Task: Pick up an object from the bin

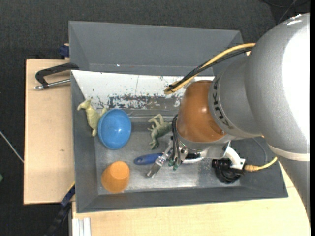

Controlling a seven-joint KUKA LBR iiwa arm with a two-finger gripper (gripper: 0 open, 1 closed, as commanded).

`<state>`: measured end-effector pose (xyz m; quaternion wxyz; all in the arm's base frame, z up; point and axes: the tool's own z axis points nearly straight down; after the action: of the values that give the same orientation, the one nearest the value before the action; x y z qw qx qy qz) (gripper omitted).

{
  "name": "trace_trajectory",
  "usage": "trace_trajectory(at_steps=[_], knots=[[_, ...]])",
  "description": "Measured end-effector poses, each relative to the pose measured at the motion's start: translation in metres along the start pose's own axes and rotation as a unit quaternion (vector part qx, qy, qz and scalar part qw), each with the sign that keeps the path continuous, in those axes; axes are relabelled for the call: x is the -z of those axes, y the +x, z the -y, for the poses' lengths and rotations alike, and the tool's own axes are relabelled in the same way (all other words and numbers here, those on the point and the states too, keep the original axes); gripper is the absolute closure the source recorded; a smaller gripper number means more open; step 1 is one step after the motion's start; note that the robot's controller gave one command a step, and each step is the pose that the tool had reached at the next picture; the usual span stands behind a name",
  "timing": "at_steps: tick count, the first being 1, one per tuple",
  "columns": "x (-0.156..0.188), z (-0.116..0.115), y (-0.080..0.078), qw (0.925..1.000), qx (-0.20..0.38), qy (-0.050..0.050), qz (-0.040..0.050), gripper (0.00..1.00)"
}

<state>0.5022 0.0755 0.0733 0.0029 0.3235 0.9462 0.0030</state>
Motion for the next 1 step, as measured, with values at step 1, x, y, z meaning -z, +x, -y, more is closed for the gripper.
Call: trace_trajectory(at_steps=[1], knots=[[0.0016, -0.0018, -0.0003, 1.0, 0.001, 0.001, -0.0004, 0.0]])
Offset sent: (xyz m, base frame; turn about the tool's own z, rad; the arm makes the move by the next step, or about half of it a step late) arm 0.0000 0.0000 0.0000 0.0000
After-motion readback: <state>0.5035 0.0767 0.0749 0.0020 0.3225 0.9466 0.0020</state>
